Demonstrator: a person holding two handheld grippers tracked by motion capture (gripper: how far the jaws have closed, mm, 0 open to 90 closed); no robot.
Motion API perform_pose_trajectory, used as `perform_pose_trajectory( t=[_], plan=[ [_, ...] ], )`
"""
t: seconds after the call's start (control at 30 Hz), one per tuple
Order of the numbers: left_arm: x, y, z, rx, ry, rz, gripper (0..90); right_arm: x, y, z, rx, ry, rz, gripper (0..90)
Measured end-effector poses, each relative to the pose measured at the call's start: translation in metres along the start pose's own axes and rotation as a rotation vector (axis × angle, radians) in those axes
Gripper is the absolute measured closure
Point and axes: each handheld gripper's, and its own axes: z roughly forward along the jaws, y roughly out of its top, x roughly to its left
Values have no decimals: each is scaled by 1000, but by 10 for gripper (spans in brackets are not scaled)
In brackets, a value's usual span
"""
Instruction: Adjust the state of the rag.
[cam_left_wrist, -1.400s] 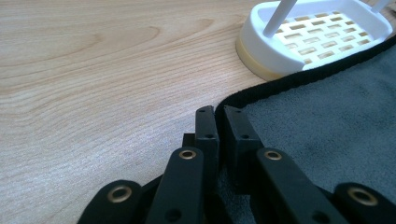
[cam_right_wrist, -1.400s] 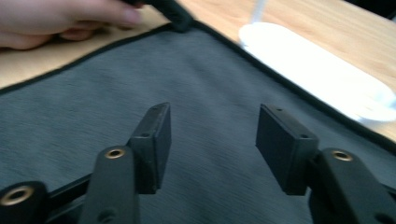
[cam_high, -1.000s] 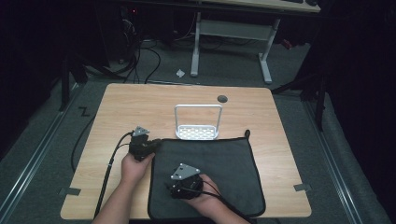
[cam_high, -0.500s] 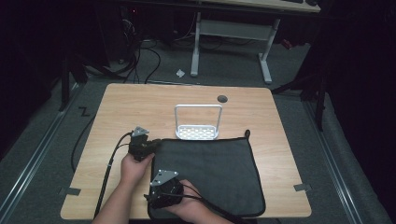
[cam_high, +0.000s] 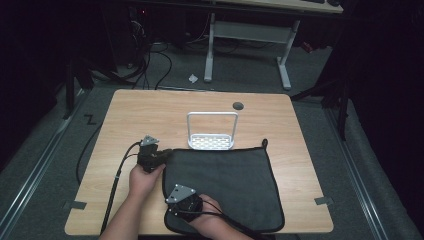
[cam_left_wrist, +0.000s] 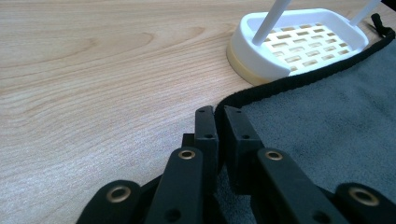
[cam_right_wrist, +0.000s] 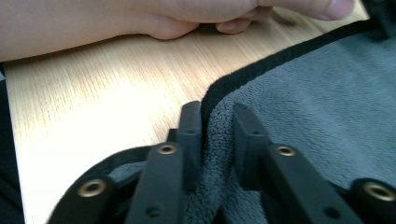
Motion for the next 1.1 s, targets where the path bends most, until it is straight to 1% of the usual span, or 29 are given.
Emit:
perform_pose_trajectory(
  t=[0.03, 0.07, 0.1, 0.17, 0.23, 0.27, 0.37, 0.4, 0.43, 0.47, 0.53, 0.57, 0.73, 0.83, 0.87, 0.9, 0.97, 1.1],
  plan=[
    [0, 0, 0, 0, -1, 0, 843, -1, -1, -4, -15, -6, -7, 819],
    [0, 0, 0, -1, -5, -2, 843, -1, -1, -4, -15, -6, -7, 819],
    [1, 0, 0, -2, -10, -7, 844, -3, -2, -8, -33, -10, -12, 826],
    [3, 0, 0, -5, -20, -23, 847, -2, -2, -13, -53, -19, -24, 829],
    [3, 0, 0, -7, -25, -22, 852, -2, -1, -18, -77, -25, -27, 830],
    [3, 0, -1, -10, -28, -18, 852, -2, -1, -18, -77, -25, -27, 830],
    [7, 1, -4, -30, -62, -49, 855, -1, 2, -24, -102, -29, -34, 829],
    [8, 1, -5, -32, -67, -62, 855, -2, 4, -27, -120, -29, -31, 828],
    [12, 1, -8, -43, -84, -91, 854, -2, 6, -28, -125, -32, -36, 828],
    [12, 1, -8, -43, -84, -91, 854, -1, 7, -28, -130, -32, -35, 828],
    [15, 2, -11, -52, -95, -116, 854, -1, 11, -28, -143, -32, -40, 828],
    [16, 3, -13, -53, -93, -123, 855, -1, 12, -28, -147, -30, -40, 828],
    [19, 6, -26, -65, -79, -128, 855, 4, 20, -25, -163, -18, -48, 826],
    [26, 7, -36, -63, -58, -136, 855, 12, 32, -19, -175, -2, -55, 826],
    [29, 6, -41, -66, -51, -138, 855, 14, 35, -17, -180, 3, -63, 825],
    [32, 6, -46, -66, -42, -138, 855, 14, 35, -17, -180, 3, -63, 825],
    [39, 3, -57, -68, -22, -146, 855, 20, 43, -12, -183, 16, -77, 825],
    [54, -3, -83, -74, 14, -170, 855, 37, 65, 0, -204, 60, -100, 824]
  ],
)
